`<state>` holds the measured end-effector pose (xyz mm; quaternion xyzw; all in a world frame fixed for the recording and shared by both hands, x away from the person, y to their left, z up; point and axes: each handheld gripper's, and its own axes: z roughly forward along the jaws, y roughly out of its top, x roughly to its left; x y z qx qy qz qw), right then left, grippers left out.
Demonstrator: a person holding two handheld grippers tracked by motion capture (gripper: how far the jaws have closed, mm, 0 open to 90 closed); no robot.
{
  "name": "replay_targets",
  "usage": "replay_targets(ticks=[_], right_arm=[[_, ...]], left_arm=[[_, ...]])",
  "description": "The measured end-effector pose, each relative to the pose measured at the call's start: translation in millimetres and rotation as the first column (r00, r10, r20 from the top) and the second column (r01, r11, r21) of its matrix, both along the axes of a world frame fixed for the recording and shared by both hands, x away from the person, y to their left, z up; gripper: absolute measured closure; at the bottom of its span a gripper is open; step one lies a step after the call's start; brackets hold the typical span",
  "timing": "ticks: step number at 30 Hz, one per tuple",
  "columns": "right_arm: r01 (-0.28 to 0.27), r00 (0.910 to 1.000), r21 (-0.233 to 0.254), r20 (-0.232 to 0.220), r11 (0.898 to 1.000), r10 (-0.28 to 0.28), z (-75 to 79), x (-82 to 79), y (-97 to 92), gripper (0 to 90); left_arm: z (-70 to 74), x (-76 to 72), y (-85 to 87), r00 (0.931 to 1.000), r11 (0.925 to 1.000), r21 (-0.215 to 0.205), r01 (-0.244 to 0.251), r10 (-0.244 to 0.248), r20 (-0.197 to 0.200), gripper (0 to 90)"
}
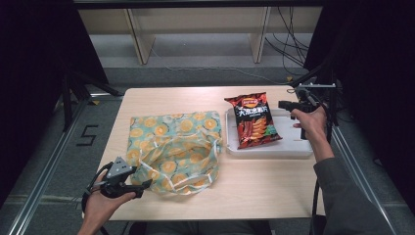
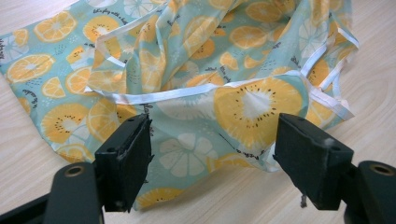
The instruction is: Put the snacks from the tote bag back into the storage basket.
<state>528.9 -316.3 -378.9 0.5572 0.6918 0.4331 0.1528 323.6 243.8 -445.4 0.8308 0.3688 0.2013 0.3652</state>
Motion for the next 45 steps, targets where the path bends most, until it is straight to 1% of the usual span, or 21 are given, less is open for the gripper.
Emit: replay_targets(ticks=[1,9,11,12,13,14,15,16,19,21,22,23,27,29,31,33,34,35,36,42,45], right_arm=[[-0.003,1.0000,0.004,0.007,1.000,0.003,-1.1,-0.2,-0.6,78.0],[-0.010,0.9997,-0.069,0.021,0.998,0.011,-13.7,-5.0,-6.6,75.4],[-0.012,0.9997,-0.081,0.022,0.997,0.014,-17.5,-5.8,-7.9,75.2],[0.005,1.0000,-0.078,-0.003,0.997,-0.006,-18.7,-7.7,-6.4,75.2],[-0.001,0.9997,-0.113,0.025,0.994,0.004,-21.9,-6.6,-8.0,75.6],[0.026,0.9996,-0.096,-0.003,0.995,-0.026,-22.9,-9.2,-5.6,77.7],[0.005,0.9996,-0.144,0.028,0.990,0.000,-25.3,-7.8,-10.2,80.8],[0.017,0.9996,-0.126,0.023,0.992,-0.015,-28.3,-9.1,-8.1,84.0],[-0.022,0.9983,-0.208,0.049,0.978,0.033,-38.4,-6.5,-11.6,89.8],[-0.027,0.9990,-0.206,0.029,0.978,0.034,-43.1,-7.0,-11.7,90.0],[-0.031,0.9982,-0.212,0.044,0.977,0.041,-48.3,-6.1,-11.7,90.0],[-0.033,0.9992,-0.207,0.013,0.978,0.037,-48.4,-6.9,-10.4,90.0],[-0.054,0.9981,-0.243,0.014,0.968,0.059,-54.3,-3.3,-11.4,90.0],[-0.040,0.9988,-0.230,-0.037,0.972,0.032,-56.0,-4.4,-7.4,90.0],[-0.055,0.9976,-0.227,-0.053,0.972,0.044,-60.1,-2.5,-5.5,90.0],[-0.061,0.9969,-0.239,-0.064,0.969,0.046,-63.1,-0.9,-3.7,90.0],[-0.088,0.9959,-0.265,-0.043,0.960,0.079,-65.8,1.6,-5.7,90.0],[-0.063,0.9962,-0.241,-0.074,0.968,0.046,-65.3,0.4,-2.5,90.0],[-0.084,0.9957,-0.255,-0.059,0.963,0.071,-67.5,2.9,-3.6,90.0],[-0.122,0.9906,-0.277,-0.095,0.953,0.099,-74.1,4.4,-1.6,90.0],[-0.130,0.9875,-0.264,-0.121,0.956,0.101,-75.6,4.1,1.8,90.0]], left_arm=[[-1.1,-0.6,-1.7,0.9999,0.9995,-0.027,-0.016,0.016,0.004,27.0],[-0.1,-0.2,-0.6,1.0000,0.9999,-0.007,-0.008,0.008,-0.002,27.0],[-1.5,-0.4,-1.7,0.9999,0.9996,-0.026,-0.011,0.012,0.007,26.9],[0.3,0.4,0.9,0.9999,0.9998,0.015,0.010,-0.010,0.004,27.0],[0.5,1.0,1.2,0.9998,0.9996,0.021,0.016,-0.016,0.009,27.0],[-0.9,-0.5,-0.9,1.0000,0.9999,-0.013,-0.006,0.006,0.001,27.0],[-0.7,-0.1,-0.4,1.0000,1.0000,-0.007,0.001,-0.001,0.004,27.0],[0.7,1.2,1.7,0.9997,0.9994,0.026,0.021,-0.022,0.008,27.0],[-0.9,-0.1,-0.7,1.0000,0.9999,-0.011,-0.002,0.002,0.002,27.0],[0.8,1.5,2.0,0.9996,0.9992,0.032,0.026,-0.026,0.012,27.0],[-0.4,-0.2,-0.1,1.0000,1.0000,0.001,0.002,-0.002,0.001,27.0],[-0.5,-0.2,-0.4,1.0000,1.0000,-0.002,0.000,0.000,-0.001,27.0],[-1.9,-2.3,-4.3,0.9993,0.9982,-0.048,-0.036,0.035,-0.011,27.0],[-1.8,-1.7,-4.1,0.9995,0.9984,-0.048,-0.030,0.030,-0.005,27.0],[0.2,-1.2,-1.3,1.0000,0.9999,-0.010,-0.003,0.003,-0.001,27.0],[0.3,-1.0,-1.2,1.0000,1.0000,-0.009,-0.002,0.002,0.000,27.0],[-1.0,-1.3,-2.1,0.9999,0.9996,-0.028,-0.010,0.010,-0.003,27.0],[-1.2,-1.6,-2.6,0.9998,0.9994,-0.032,-0.016,0.016,-0.008,27.0],[-1.1,-1.9,-3.3,0.9997,0.9992,-0.033,-0.024,0.024,-0.011,27.0],[-0.8,-1.1,-2.3,1.0000,1.0000,-0.007,0.005,-0.005,0.000,27.0],[-1.1,-1.2,-2.6,1.0000,0.9999,-0.010,0.005,-0.005,-0.003,27.0]])
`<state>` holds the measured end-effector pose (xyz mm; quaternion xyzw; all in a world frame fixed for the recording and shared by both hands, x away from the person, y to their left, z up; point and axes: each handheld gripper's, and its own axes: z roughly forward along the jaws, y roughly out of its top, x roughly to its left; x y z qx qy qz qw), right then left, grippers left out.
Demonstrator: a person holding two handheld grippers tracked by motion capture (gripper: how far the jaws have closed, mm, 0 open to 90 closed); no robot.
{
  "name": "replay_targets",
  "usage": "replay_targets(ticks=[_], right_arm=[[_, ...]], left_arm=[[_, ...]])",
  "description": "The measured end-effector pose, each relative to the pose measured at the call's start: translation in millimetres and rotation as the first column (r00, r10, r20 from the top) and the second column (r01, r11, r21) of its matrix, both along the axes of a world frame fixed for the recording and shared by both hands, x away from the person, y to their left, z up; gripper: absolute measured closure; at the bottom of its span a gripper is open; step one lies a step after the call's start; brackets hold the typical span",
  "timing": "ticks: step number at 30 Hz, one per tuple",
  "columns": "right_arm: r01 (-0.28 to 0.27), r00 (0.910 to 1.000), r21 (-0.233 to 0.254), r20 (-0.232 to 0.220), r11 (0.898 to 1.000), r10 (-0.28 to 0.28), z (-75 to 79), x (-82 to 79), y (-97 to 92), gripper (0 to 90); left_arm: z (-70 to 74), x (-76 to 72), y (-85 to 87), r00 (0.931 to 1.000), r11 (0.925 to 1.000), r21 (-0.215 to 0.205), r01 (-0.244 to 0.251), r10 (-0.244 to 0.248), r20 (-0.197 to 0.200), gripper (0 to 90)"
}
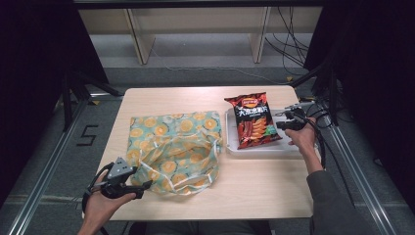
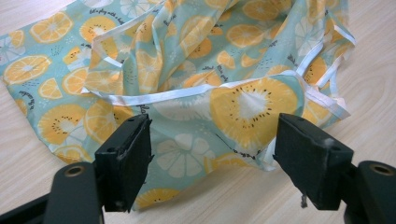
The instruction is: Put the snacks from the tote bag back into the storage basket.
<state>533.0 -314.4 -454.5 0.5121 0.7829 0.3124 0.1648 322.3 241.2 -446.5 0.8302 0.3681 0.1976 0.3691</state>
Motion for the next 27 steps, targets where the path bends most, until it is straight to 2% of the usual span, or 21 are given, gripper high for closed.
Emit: replay_targets(ticks=[1,2,4,5,6,7,8,9,10,11,12,13,14,17,18,20,21,23,24,25,27], right_arm=[[0.002,0.9999,-0.025,0.014,1.000,-0.002,-1.0,-0.8,0.7,90.0],[0.031,0.9994,0.014,-0.014,0.999,-0.031,-2.3,-3.3,5.6,90.0],[0.013,0.9995,-0.015,-0.029,1.000,-0.013,-2.8,-5.0,6.4,90.0],[0.016,0.9998,-0.011,-0.013,1.000,-0.016,-5.2,-6.1,8.2,90.0],[0.008,0.9993,-0.026,-0.036,1.000,-0.009,-3.3,-7.7,7.4,90.0],[0.010,0.9999,-0.014,0.001,1.000,-0.010,-6.7,-8.3,8.1,90.0],[0.004,0.9992,-0.027,-0.040,1.000,-0.005,-3.0,-11.2,8.2,90.0],[-0.010,0.9990,-0.038,-0.044,0.999,0.008,-2.6,-13.1,8.1,90.0],[-0.011,0.9997,-0.025,-0.024,1.000,0.010,-4.2,-14.1,9.2,90.0],[-0.019,0.9989,-0.044,-0.044,0.999,0.017,-1.8,-16.4,9.0,90.0],[-0.029,0.9995,-0.036,-0.013,0.999,0.029,-4.9,-17.7,10.8,90.0],[-0.031,0.9981,-0.042,-0.055,0.999,0.029,-0.7,-20.9,12.7,90.0],[-0.042,0.9984,-0.041,-0.039,0.998,0.040,-1.7,-21.6,13.9,90.0],[-0.061,0.9972,-0.065,-0.049,0.996,0.057,1.8,-27.1,18.0,90.0],[-0.048,0.9983,-0.051,-0.036,0.998,0.046,1.3,-29.3,20.6,90.0],[-0.081,0.9964,-0.077,-0.033,0.994,0.079,3.9,-30.9,18.6,89.9],[-0.068,0.9965,-0.054,-0.053,0.996,0.065,6.2,-35.2,20.6,89.8],[-0.054,0.9982,-0.038,-0.026,0.998,0.053,4.5,-37.8,22.4,89.8],[-0.083,0.9955,-0.056,-0.051,0.995,0.080,6.8,-39.9,20.3,89.5],[-0.063,0.9971,-0.039,-0.044,0.997,0.062,6.5,-41.0,21.0,88.8],[-0.068,0.9963,-0.039,-0.055,0.997,0.066,8.4,-43.8,20.3,87.1]], left_arm=[[-0.1,-0.3,-0.1,1.0000,1.0000,-0.003,-0.003,0.003,0.001,27.0],[0.3,-0.4,0.3,1.0000,1.0000,0.002,-0.002,0.002,0.000,27.0],[0.4,-0.3,0.2,1.0000,1.0000,-0.002,-0.005,0.005,-0.002,27.0],[0.4,-0.5,0.1,1.0000,1.0000,-0.003,-0.007,0.007,-0.003,27.0],[0.4,-0.7,0.2,1.0000,1.0000,-0.003,-0.008,0.008,-0.004,27.0],[0.5,-0.8,0.2,0.9999,0.9999,-0.006,-0.009,0.009,-0.004,27.0],[0.6,-0.7,0.2,1.0000,0.9999,-0.006,-0.009,0.009,-0.002,27.0],[0.6,-0.7,0.1,1.0000,0.9999,-0.008,-0.009,0.009,-0.001,27.0],[0.5,-0.7,0.1,0.9999,0.9999,-0.008,-0.010,0.010,-0.003,27.0],[0.6,-0.9,0.2,0.9999,0.9999,-0.007,-0.010,0.010,-0.003,27.0],[0.5,-1.0,0.3,0.9999,0.9999,-0.006,-0.012,0.012,0.009,27.0],[0.8,-1.3,0.2,0.9999,0.9999,-0.008,-0.015,0.015,0.006,27.0],[1.2,-1.6,0.1,0.9998,0.9997,-0.008,-0.021,0.021,0.001,27.0],[1.0,-0.8,1.5,0.9999,1.0000,0.001,-0.006,0.006,0.012,27.0],[1.4,-0.5,2.1,0.9999,1.0000,0.004,0.002,-0.002,0.012,27.0],[1.4,-1.5,1.1,0.9999,0.9998,-0.008,-0.017,0.017,-0.001,27.0],[2.2,-1.7,1.8,0.9999,0.9999,0.005,-0.015,0.015,-0.009,27.0],[2.6,-0.8,2.5,1.0000,0.9999,0.014,-0.004,0.004,0.000,27.0],[1.5,-1.9,0.9,0.9998,0.9997,-0.012,-0.021,0.021,-0.004,27.0],[1.1,-2.2,-0.2,0.9995,0.9992,-0.024,-0.032,0.032,-0.004,27.0],[2.6,-1.1,2.2,1.0000,0.9999,0.006,-0.009,0.009,0.001,27.0]])
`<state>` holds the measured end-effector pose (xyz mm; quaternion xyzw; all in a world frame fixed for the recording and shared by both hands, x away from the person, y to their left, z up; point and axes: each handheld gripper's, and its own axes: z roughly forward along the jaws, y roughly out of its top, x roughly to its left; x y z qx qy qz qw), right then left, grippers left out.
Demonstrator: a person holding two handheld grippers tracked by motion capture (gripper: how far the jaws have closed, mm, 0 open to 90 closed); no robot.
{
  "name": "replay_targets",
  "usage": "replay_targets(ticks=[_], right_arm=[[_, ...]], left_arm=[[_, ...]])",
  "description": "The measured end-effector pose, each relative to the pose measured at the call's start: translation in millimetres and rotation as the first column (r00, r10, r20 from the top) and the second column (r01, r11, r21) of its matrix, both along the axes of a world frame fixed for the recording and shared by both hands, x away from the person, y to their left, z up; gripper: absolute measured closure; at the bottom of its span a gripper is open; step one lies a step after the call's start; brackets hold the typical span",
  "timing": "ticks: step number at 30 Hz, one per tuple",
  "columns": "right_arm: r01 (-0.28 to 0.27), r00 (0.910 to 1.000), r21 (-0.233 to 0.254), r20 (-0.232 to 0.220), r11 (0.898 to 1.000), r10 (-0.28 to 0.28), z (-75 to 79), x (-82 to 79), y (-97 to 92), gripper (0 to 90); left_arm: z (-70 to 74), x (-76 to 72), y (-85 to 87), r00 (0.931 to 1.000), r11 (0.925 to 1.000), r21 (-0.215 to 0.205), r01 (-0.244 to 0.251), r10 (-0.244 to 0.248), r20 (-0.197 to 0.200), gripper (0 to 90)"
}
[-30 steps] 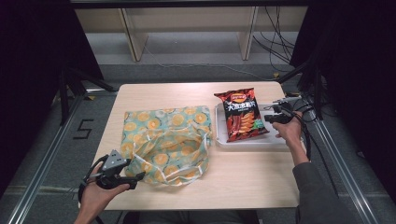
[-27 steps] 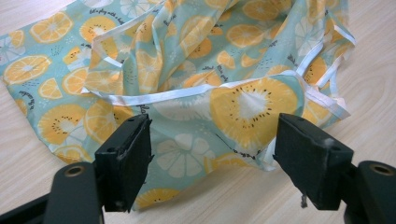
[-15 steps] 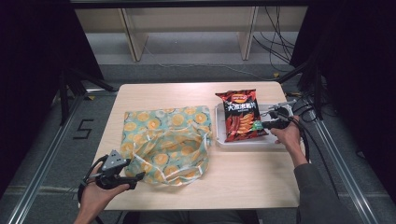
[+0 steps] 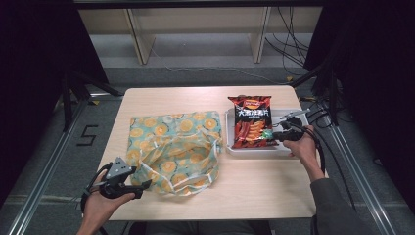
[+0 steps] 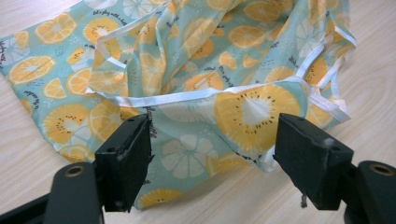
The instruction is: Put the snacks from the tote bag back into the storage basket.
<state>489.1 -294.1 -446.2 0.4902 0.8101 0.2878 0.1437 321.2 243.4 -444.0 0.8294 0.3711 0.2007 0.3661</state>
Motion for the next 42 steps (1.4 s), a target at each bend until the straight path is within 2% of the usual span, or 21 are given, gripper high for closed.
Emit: replay_targets(ticks=[1,2,3,5,8,9,11,12,14,15,16,20,21,22,23,24,25,31,32,34,42], right_arm=[[0.010,0.9998,-0.001,0.017,1.000,-0.010,0.9,-1.3,0.4,85.6],[0.005,0.9998,0.002,0.019,1.000,-0.005,2.8,-3.4,1.1,85.2],[-0.001,0.9980,-0.003,0.063,1.000,0.001,2.0,-4.6,2.0,84.5],[-0.031,0.9966,-0.008,0.075,0.999,0.032,8.1,-9.4,4.1,82.0],[-0.063,0.9876,0.001,0.144,0.998,0.062,8.7,-15.0,11.1,79.5],[-0.072,0.9901,0.002,0.121,0.997,0.071,12.5,-18.9,13.2,78.6],[-0.077,0.9892,0.028,0.127,0.997,0.073,14.0,-23.8,18.5,74.3],[-0.080,0.9826,0.045,0.171,0.996,0.071,10.8,-24.4,20.9,71.7],[-0.073,0.9905,0.096,0.123,0.993,0.061,15.2,-30.9,24.0,67.7],[-0.105,0.9847,0.115,0.151,0.988,0.087,14.6,-30.5,23.5,65.7],[-0.077,0.9903,0.159,0.126,0.984,0.057,16.3,-34.7,26.1,62.6],[-0.089,0.9895,0.214,0.131,0.973,0.062,14.4,-40.1,28.9,55.1],[-0.096,0.9889,0.235,0.133,0.967,0.066,13.8,-42.4,29.8,52.7],[-0.097,0.9890,0.240,0.132,0.966,0.066,13.5,-43.8,30.4,50.5],[-0.099,0.9899,0.255,0.124,0.962,0.069,12.9,-46.2,32.1,48.2],[-0.110,0.9884,0.261,0.130,0.959,0.078,11.7,-48.0,33.4,46.8],[-0.112,0.9886,0.260,0.127,0.959,0.081,11.6,-49.7,34.0,45.7],[-0.134,0.9863,0.267,0.129,0.954,0.103,8.9,-59.6,39.2,42.5],[-0.134,0.9862,0.269,0.130,0.954,0.102,8.9,-61.7,40.0,42.1],[-0.141,0.9848,0.259,0.135,0.955,0.109,9.1,-63.7,39.9,41.7],[-0.172,0.9790,0.268,0.153,0.948,0.134,9.2,-74.4,44.6,40.0]], left_arm=[[-0.9,-0.9,-1.4,0.9998,0.9995,-0.025,-0.021,0.021,-0.003,27.0],[0.1,0.1,0.6,1.0000,1.0000,-0.003,0.001,-0.001,-0.002,27.0],[-1.1,-0.6,-0.3,0.9999,0.9996,-0.024,-0.013,0.013,-0.002,27.0],[1.6,3.8,5.2,0.9986,0.9977,0.052,0.044,-0.045,0.028,27.0],[1.1,0.7,3.4,0.9999,1.0000,0.006,0.005,-0.005,0.015,27.0],[0.1,-0.3,2.0,0.9998,0.9997,-0.018,-0.016,0.016,0.010,27.0],[0.5,0.2,3.0,0.9999,0.9999,-0.008,-0.007,0.007,0.013,27.0],[1.0,0.8,3.5,0.9998,1.0000,-0.001,0.001,-0.001,0.020,27.0],[0.1,0.0,2.7,0.9997,0.9998,-0.016,-0.008,0.008,0.022,27.0],[-0.1,-0.7,2.5,0.9997,0.9998,-0.015,-0.013,0.014,0.022,27.0],[1.2,-0.2,3.4,0.9998,1.0000,0.002,-0.006,0.006,0.019,27.0],[1.5,-0.3,5.3,0.9997,0.9996,0.027,0.011,-0.011,0.020,26.9],[-0.2,-0.9,3.4,0.9997,1.0000,-0.005,0.000,0.000,0.026,27.0],[1.3,-0.2,5.5,0.9992,0.9993,0.030,0.022,-0.023,0.032,27.0],[-0.6,-4.7,1.6,0.9997,0.9994,-0.025,-0.024,0.024,0.001,27.0],[-0.8,-5.5,1.3,0.9996,0.9992,-0.029,-0.029,0.028,-0.004,27.0],[0.5,-4.0,4.1,1.0000,0.9999,0.009,0.004,-0.004,0.008,27.0],[-2.1,-7.8,1.4,0.9998,0.9993,-0.031,-0.021,0.021,0.003,27.0],[-0.6,-5.9,4.0,0.9998,0.9999,0.010,0.011,-0.011,0.019,27.0],[-1.9,-7.2,2.3,0.9998,0.9999,-0.016,-0.001,0.001,0.017,27.0],[-2.3,-8.8,3.4,1.0000,1.0000,0.001,0.005,-0.005,0.005,26.8]])
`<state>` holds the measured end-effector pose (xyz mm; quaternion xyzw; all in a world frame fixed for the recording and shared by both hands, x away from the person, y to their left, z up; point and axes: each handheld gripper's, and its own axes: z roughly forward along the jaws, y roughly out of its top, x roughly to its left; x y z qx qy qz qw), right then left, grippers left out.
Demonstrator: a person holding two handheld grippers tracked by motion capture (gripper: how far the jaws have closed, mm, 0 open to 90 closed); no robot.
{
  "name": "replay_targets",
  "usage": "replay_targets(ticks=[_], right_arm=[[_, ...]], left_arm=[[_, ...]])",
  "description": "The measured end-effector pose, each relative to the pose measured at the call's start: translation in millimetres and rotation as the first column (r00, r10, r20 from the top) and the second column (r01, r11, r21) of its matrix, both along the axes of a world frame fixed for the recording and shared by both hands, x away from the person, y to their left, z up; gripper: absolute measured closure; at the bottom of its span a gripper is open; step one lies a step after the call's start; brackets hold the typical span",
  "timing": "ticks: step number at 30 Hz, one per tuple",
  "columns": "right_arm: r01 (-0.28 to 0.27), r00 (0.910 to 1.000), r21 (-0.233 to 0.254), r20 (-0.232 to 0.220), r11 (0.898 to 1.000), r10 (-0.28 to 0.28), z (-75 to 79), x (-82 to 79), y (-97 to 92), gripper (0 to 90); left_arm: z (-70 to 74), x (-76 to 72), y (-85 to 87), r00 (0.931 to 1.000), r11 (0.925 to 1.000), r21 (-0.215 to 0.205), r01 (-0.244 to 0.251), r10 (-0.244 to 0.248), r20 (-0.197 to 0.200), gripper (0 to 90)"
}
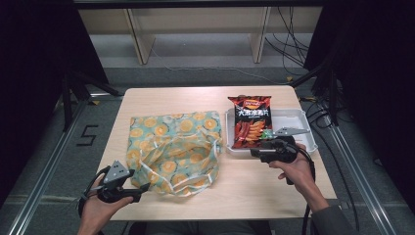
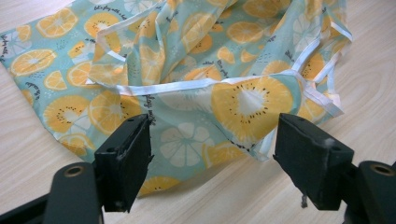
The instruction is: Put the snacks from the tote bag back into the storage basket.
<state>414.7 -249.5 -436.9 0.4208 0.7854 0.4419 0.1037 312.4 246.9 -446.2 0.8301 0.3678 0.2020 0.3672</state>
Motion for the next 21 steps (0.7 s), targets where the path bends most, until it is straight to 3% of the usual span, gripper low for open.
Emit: replay_targets(ticks=[1,2,4,5,6,8,12,14,16,19,21], right_arm=[[-0.001,1.0000,-0.008,-0.002,1.000,0.001,0.1,-1.2,0.6,39.7],[0.005,1.0000,0.000,-0.007,1.000,-0.005,-0.4,-3.1,2.3,39.4],[-0.008,1.0000,-0.012,-0.005,1.000,0.008,-0.5,-5.0,2.8,39.2],[-0.007,1.0000,-0.008,0.002,1.000,0.007,-1.1,-5.6,3.7,39.1],[-0.019,0.9998,-0.011,-0.005,1.000,0.019,-0.7,-6.5,3.5,38.9],[-0.026,0.9996,-0.012,-0.004,1.000,0.026,-1.1,-8.2,4.6,38.5],[-0.031,0.9995,-0.005,0.010,1.000,0.031,-2.6,-10.9,6.9,38.3],[-0.016,0.9993,-0.004,-0.034,1.000,0.016,-0.5,-15.1,8.3,38.2],[-0.018,0.9992,0.009,-0.037,1.000,0.018,-1.5,-16.6,9.9,38.2],[-0.041,0.9992,-0.003,0.001,0.999,0.041,-2.6,-17.5,10.5,38.0],[-0.044,0.9989,0.008,-0.016,0.999,0.044,-2.2,-20.7,12.8,37.4]], left_arm=[[-0.8,-1.6,-1.6,0.9998,0.9996,-0.020,-0.018,0.018,-0.010,26.7],[-0.2,-0.6,-0.4,1.0000,1.0000,0.003,0.001,-0.001,0.003,26.7],[-2.3,-1.2,-2.4,0.9999,0.9998,-0.020,-0.008,0.008,0.011,26.6],[0.3,-0.3,0.3,0.9998,0.9993,0.033,0.018,-0.019,0.005,26.5],[-3.1,-3.6,-4.7,0.9995,0.9986,-0.043,-0.030,0.030,-0.013,26.5],[-1.3,-2.4,-2.5,1.0000,1.0000,-0.003,-0.003,0.002,-0.003,25.9],[-1.9,-2.7,-2.7,1.0000,1.0000,-0.004,-0.004,0.004,-0.001,25.5],[-2.0,-2.7,-1.9,1.0000,0.9999,0.012,0.004,-0.004,0.008,25.5],[-1.9,-2.5,-1.6,0.9999,0.9997,0.018,0.014,-0.014,0.009,25.5],[-3.5,-4.8,-4.1,0.9999,0.9997,-0.019,-0.012,0.012,-0.011,25.5],[-2.5,-3.7,-2.8,1.0000,1.0000,0.005,0.007,-0.007,0.002,25.5]])
